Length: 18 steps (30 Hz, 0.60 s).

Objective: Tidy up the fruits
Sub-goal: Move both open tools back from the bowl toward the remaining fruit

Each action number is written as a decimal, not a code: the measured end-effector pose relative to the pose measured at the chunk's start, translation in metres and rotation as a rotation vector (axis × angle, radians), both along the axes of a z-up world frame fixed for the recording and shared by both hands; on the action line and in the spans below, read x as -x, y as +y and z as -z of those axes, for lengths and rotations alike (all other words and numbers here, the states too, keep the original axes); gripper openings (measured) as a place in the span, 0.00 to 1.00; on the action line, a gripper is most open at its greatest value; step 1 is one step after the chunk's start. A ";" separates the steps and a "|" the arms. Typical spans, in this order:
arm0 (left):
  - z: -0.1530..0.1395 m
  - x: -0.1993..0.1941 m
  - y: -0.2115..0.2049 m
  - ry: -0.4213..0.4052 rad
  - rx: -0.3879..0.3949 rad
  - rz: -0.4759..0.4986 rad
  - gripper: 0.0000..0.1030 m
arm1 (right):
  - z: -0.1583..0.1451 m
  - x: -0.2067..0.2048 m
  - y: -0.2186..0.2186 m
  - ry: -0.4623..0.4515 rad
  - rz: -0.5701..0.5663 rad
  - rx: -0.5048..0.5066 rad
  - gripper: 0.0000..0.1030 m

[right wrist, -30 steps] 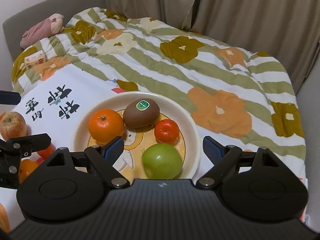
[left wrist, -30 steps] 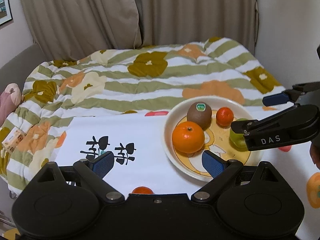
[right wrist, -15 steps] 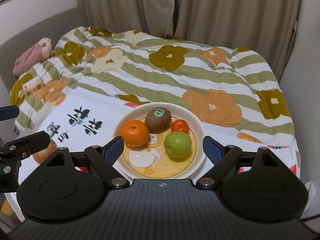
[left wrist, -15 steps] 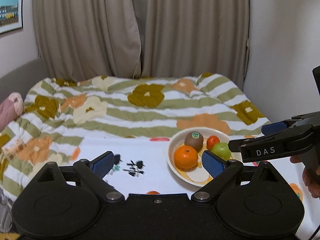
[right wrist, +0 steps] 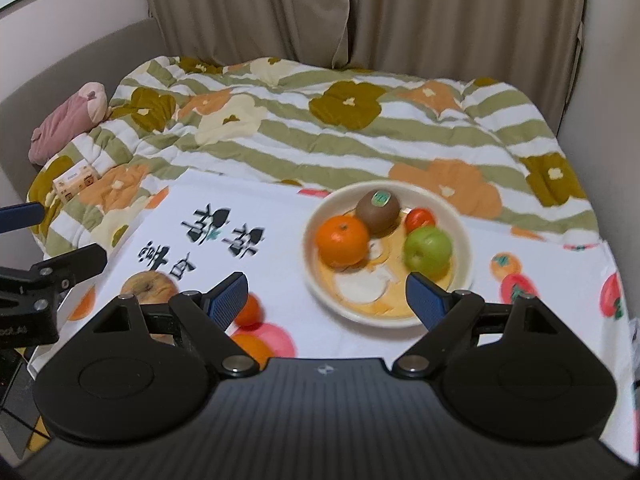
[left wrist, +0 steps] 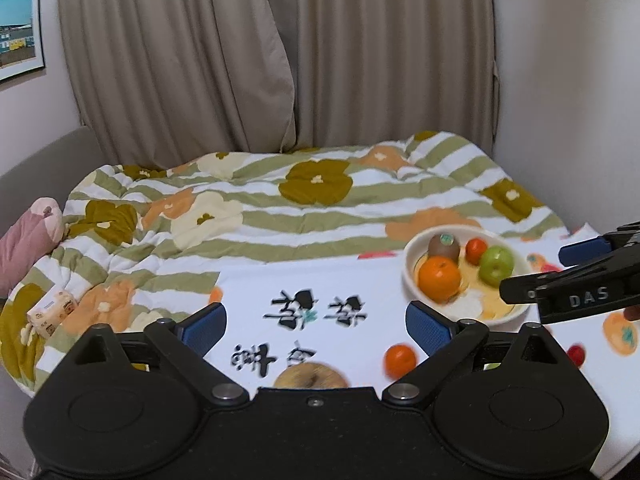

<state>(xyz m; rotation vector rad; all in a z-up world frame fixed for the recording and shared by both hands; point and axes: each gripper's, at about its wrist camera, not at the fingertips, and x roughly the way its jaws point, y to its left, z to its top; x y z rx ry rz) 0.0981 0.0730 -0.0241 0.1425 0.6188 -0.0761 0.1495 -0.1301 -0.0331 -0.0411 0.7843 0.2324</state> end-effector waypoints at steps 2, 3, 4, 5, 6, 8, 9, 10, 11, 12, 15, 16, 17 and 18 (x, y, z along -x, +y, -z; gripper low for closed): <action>0.008 0.000 0.009 0.009 -0.022 0.024 1.00 | 0.007 0.007 0.011 0.006 0.013 0.005 1.00; 0.012 0.000 0.014 0.013 -0.039 0.039 1.00 | 0.010 0.011 0.017 0.008 0.018 0.011 1.00; 0.017 0.000 0.017 0.018 -0.056 0.054 1.00 | 0.014 0.014 0.022 0.009 0.021 0.018 1.00; 0.022 -0.001 0.020 0.023 -0.074 0.068 1.00 | 0.018 0.018 0.027 0.012 0.024 0.027 1.00; 0.027 -0.001 0.023 0.029 -0.092 0.086 1.00 | 0.022 0.021 0.033 0.018 0.027 0.037 1.00; 0.038 -0.002 0.028 0.047 -0.125 0.125 1.00 | 0.030 0.027 0.041 0.029 0.037 0.054 1.00; 0.045 -0.002 0.031 0.058 -0.134 0.148 1.00 | 0.035 0.029 0.045 0.037 0.044 0.057 1.00; 0.049 -0.003 0.034 0.068 -0.133 0.166 1.00 | 0.038 0.030 0.048 0.047 0.051 0.053 1.00; 0.053 -0.004 0.037 0.080 -0.124 0.185 1.00 | 0.042 0.032 0.051 0.060 0.062 0.043 1.00; 0.058 -0.006 0.042 0.096 -0.110 0.204 1.00 | 0.046 0.033 0.053 0.072 0.073 0.031 1.00; 0.069 -0.013 0.050 0.133 -0.068 0.246 1.00 | 0.056 0.039 0.056 0.097 0.123 -0.010 1.00; 0.072 -0.016 0.051 0.140 -0.067 0.253 1.00 | 0.059 0.040 0.057 0.107 0.141 -0.025 1.00; 0.076 -0.018 0.051 0.146 -0.069 0.261 1.00 | 0.062 0.041 0.057 0.113 0.159 -0.036 1.00; 0.079 -0.021 0.050 0.152 -0.069 0.270 1.00 | 0.065 0.042 0.057 0.118 0.172 -0.045 1.00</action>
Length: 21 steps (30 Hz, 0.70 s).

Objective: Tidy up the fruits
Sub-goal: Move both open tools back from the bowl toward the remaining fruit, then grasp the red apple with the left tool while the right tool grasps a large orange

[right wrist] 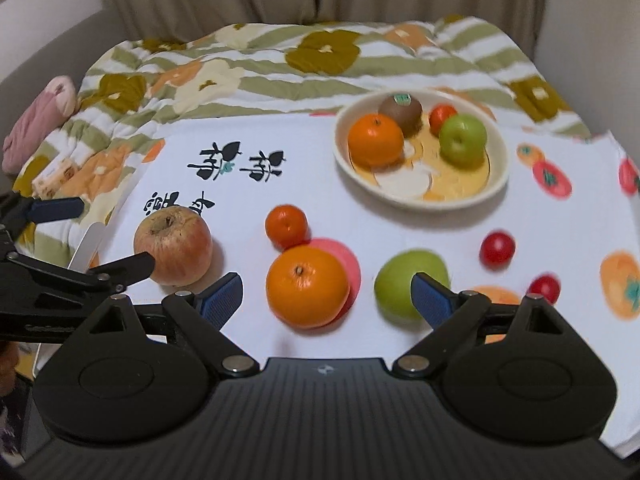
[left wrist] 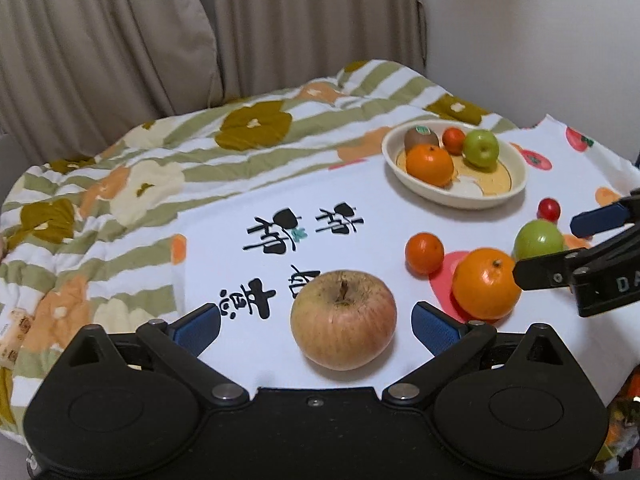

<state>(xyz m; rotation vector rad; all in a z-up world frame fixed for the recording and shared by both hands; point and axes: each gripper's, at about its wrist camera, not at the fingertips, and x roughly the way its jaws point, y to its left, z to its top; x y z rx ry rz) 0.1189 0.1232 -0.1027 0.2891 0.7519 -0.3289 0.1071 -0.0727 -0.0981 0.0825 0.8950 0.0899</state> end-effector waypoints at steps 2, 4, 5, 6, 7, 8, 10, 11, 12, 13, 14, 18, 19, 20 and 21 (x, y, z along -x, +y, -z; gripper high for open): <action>0.006 -0.006 0.000 0.014 0.004 0.016 1.00 | 0.006 0.001 0.001 0.010 0.028 -0.012 1.00; 0.012 -0.013 0.000 0.036 0.008 0.028 0.98 | 0.011 0.001 0.003 0.015 0.052 -0.023 1.00; 0.015 -0.016 -0.001 0.045 0.007 0.031 0.97 | 0.013 0.001 0.003 0.018 0.063 -0.029 1.00; 0.019 -0.019 -0.002 0.056 0.005 0.034 0.96 | 0.015 0.001 0.003 0.020 0.075 -0.034 1.00; 0.022 -0.021 -0.003 0.066 0.004 0.036 0.94 | 0.018 0.001 0.004 0.023 0.084 -0.039 1.00; 0.024 -0.023 -0.003 0.074 0.003 0.038 0.94 | 0.020 0.000 0.005 0.032 0.088 -0.041 1.00; 0.028 -0.027 -0.005 0.084 0.007 0.049 0.92 | 0.023 -0.001 0.005 0.042 0.098 -0.044 1.00; 0.030 -0.029 -0.005 0.089 0.005 0.055 0.92 | 0.024 -0.002 0.005 0.046 0.102 -0.048 1.00; 0.031 -0.030 -0.007 0.093 0.002 0.062 0.91 | 0.025 -0.004 0.006 0.050 0.104 -0.052 1.00; 0.033 -0.031 -0.008 0.095 -0.001 0.068 0.90 | 0.027 -0.005 0.006 0.053 0.106 -0.053 1.00; 0.034 -0.033 -0.009 0.100 -0.002 0.072 0.89 | 0.028 -0.006 0.007 0.056 0.109 -0.053 1.00; 0.038 -0.036 -0.013 0.108 -0.015 0.079 0.87 | 0.035 -0.013 0.009 0.072 0.115 -0.063 1.00; 0.039 -0.036 -0.014 0.106 -0.021 0.082 0.86 | 0.036 -0.014 0.010 0.074 0.115 -0.064 1.00; 0.040 -0.037 -0.015 0.106 -0.023 0.086 0.85 | 0.037 -0.015 0.010 0.074 0.115 -0.065 1.00; 0.041 -0.037 -0.016 0.108 -0.021 0.089 0.82 | 0.038 -0.016 0.011 0.074 0.115 -0.064 1.00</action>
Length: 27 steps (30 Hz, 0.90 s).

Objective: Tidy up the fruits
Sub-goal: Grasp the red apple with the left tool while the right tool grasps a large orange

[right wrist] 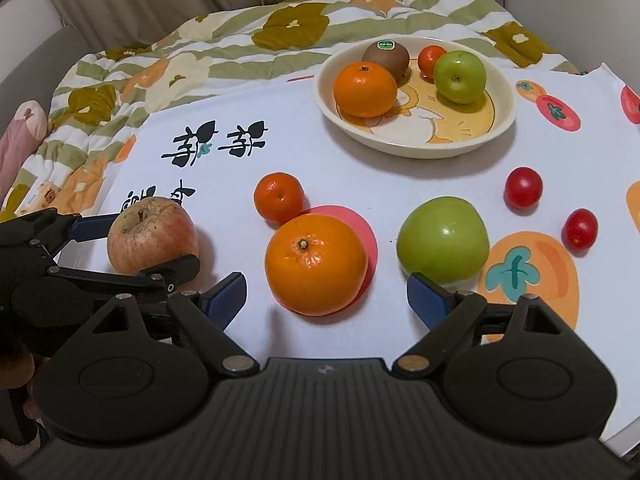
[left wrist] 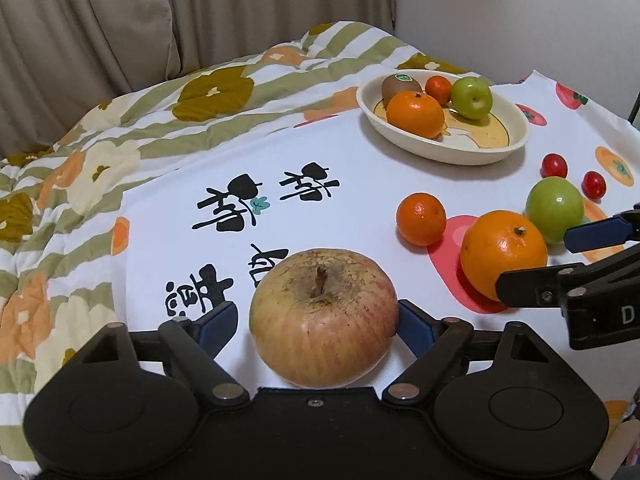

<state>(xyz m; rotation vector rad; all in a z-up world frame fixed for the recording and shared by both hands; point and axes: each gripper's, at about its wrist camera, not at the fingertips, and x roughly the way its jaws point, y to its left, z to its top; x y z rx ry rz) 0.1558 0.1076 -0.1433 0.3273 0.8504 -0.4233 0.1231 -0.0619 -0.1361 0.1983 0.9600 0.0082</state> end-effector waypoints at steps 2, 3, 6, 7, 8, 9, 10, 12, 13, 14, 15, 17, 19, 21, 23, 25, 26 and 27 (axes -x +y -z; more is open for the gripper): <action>0.001 -0.001 0.000 0.015 0.014 0.007 0.78 | 0.001 -0.002 0.001 0.002 0.000 -0.001 0.98; 0.001 -0.001 0.000 0.012 0.017 0.005 0.78 | 0.002 -0.003 0.001 0.004 -0.001 -0.001 0.98; 0.001 -0.002 0.001 0.013 0.029 -0.002 0.78 | 0.004 -0.007 0.003 0.011 -0.006 -0.002 0.97; 0.001 -0.001 0.001 0.012 0.030 -0.001 0.78 | 0.005 -0.010 0.004 0.012 -0.010 0.000 0.95; 0.001 -0.001 0.001 0.011 0.026 0.001 0.78 | 0.006 -0.012 0.005 0.012 -0.013 0.004 0.90; 0.001 0.000 0.001 0.008 0.021 0.003 0.78 | 0.006 -0.014 0.006 0.012 -0.016 0.008 0.87; 0.001 0.001 0.001 0.005 0.015 0.005 0.77 | 0.007 -0.016 0.006 0.015 -0.020 0.009 0.83; 0.001 0.003 0.000 0.000 0.006 0.003 0.77 | 0.008 -0.020 0.007 0.016 -0.017 0.007 0.83; 0.001 0.004 0.000 -0.002 0.003 -0.001 0.77 | 0.009 -0.020 0.007 0.015 -0.015 0.011 0.83; 0.001 0.004 0.000 -0.002 0.003 -0.004 0.77 | 0.010 -0.021 0.008 0.015 -0.014 0.017 0.83; 0.001 0.005 0.000 -0.003 0.003 -0.008 0.77 | 0.011 -0.021 0.008 0.015 -0.012 0.020 0.83; 0.002 0.006 0.001 -0.003 0.004 -0.016 0.77 | 0.013 -0.022 0.007 0.016 -0.011 0.021 0.82; 0.001 0.007 0.001 -0.003 0.004 -0.021 0.77 | 0.014 -0.024 0.007 0.015 -0.019 0.021 0.80; 0.001 0.008 0.002 0.001 0.005 -0.032 0.77 | 0.015 -0.025 0.009 0.018 -0.040 0.024 0.76; 0.001 0.009 0.003 0.003 0.008 -0.046 0.77 | 0.016 -0.027 0.012 0.014 -0.058 0.044 0.76; 0.001 0.010 0.004 0.006 0.011 -0.064 0.77 | 0.015 -0.028 0.014 0.011 -0.079 0.062 0.75; 0.000 0.011 0.005 0.008 0.013 -0.072 0.77 | 0.014 -0.028 0.014 0.012 -0.084 0.058 0.75; -0.001 0.012 0.006 0.008 0.015 -0.081 0.77 | 0.014 -0.029 0.013 0.015 -0.089 0.049 0.75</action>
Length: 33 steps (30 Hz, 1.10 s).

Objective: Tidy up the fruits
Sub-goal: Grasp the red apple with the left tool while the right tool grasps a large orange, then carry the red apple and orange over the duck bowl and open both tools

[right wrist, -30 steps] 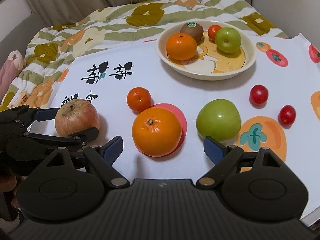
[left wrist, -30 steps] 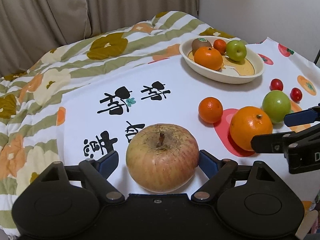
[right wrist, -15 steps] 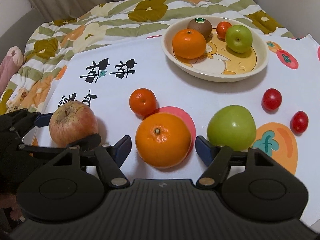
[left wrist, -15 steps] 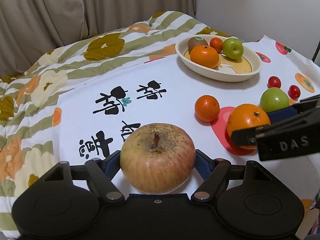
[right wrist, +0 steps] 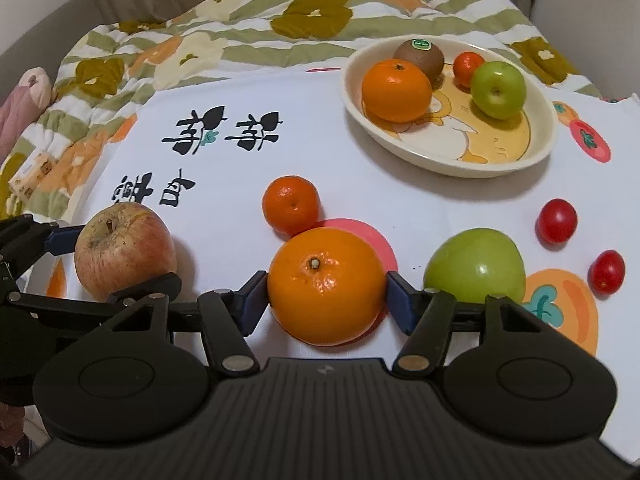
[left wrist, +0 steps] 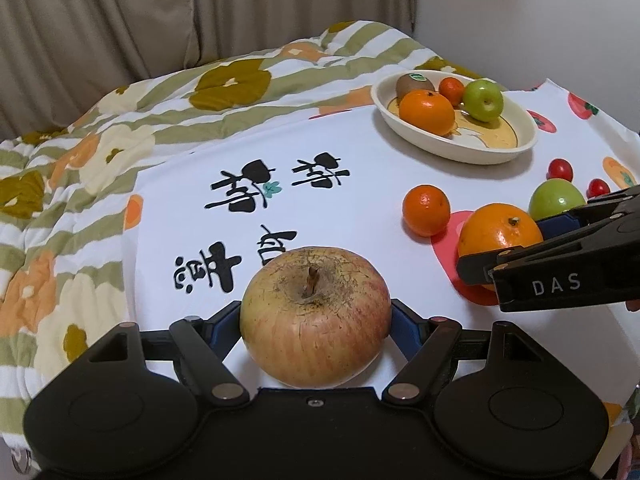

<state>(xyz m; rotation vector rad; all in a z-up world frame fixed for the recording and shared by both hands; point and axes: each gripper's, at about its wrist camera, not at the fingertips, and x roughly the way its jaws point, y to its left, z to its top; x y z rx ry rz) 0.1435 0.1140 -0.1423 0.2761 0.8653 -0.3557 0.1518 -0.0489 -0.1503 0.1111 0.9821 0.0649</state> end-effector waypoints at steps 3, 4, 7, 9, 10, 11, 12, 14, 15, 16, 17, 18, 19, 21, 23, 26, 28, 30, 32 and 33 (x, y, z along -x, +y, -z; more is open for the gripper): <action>-0.005 0.003 0.002 -0.008 0.008 -0.023 0.77 | -0.004 0.001 0.000 -0.006 -0.017 -0.008 0.75; -0.008 0.005 0.003 -0.011 0.009 -0.032 0.77 | -0.006 0.001 -0.001 -0.012 -0.024 -0.008 0.75; -0.016 0.008 0.004 -0.024 0.015 -0.059 0.77 | -0.014 0.003 -0.003 -0.027 -0.040 -0.017 0.75; -0.024 0.010 0.004 -0.035 0.021 -0.079 0.77 | -0.021 0.003 -0.006 -0.041 -0.052 -0.023 0.75; -0.027 0.011 0.003 -0.041 0.023 -0.087 0.77 | -0.025 0.004 -0.009 -0.050 -0.058 -0.025 0.75; -0.031 0.012 0.002 -0.046 0.026 -0.094 0.77 | -0.030 0.004 -0.011 -0.057 -0.062 -0.027 0.75; -0.036 0.013 0.001 -0.052 0.030 -0.103 0.77 | -0.035 0.004 -0.014 -0.067 -0.067 -0.029 0.75; -0.045 0.014 -0.004 -0.059 0.035 -0.114 0.77 | -0.044 0.004 -0.020 -0.084 -0.075 -0.030 0.75; -0.049 0.014 -0.007 -0.061 0.037 -0.119 0.77 | -0.048 0.004 -0.024 -0.093 -0.079 -0.029 0.75; -0.053 0.015 -0.010 -0.066 0.040 -0.126 0.77 | -0.052 0.004 -0.027 -0.101 -0.082 -0.028 0.75; -0.056 0.015 -0.013 -0.071 0.041 -0.130 0.77 | -0.057 0.004 -0.031 -0.108 -0.086 -0.027 0.75; -0.060 0.016 -0.017 -0.077 0.041 -0.134 0.77 | -0.061 0.004 -0.036 -0.114 -0.090 -0.025 0.75; -0.064 0.016 -0.021 -0.081 0.044 -0.139 0.77 | -0.064 0.003 -0.042 -0.119 -0.092 -0.024 0.75; -0.072 0.015 -0.031 -0.090 0.052 -0.147 0.77 | -0.072 0.002 -0.054 -0.128 -0.094 -0.022 0.75; -0.078 0.015 -0.039 -0.099 0.059 -0.152 0.77 | -0.078 0.000 -0.068 -0.137 -0.096 -0.017 0.75; -0.087 0.012 -0.056 -0.111 0.068 -0.157 0.77 | -0.087 -0.005 -0.089 -0.147 -0.099 -0.009 0.75; -0.090 0.009 -0.068 -0.117 0.072 -0.157 0.77 | -0.090 -0.009 -0.102 -0.155 -0.100 -0.003 0.75; -0.093 0.005 -0.081 -0.120 0.077 -0.155 0.77 | -0.092 -0.013 -0.116 -0.161 -0.100 0.001 0.75; -0.093 0.001 -0.092 -0.119 0.078 -0.148 0.77 | -0.092 -0.019 -0.128 -0.165 -0.100 0.004 0.75; -0.093 -0.001 -0.097 -0.118 0.078 -0.144 0.77 | -0.092 -0.022 -0.134 -0.166 -0.101 0.004 0.75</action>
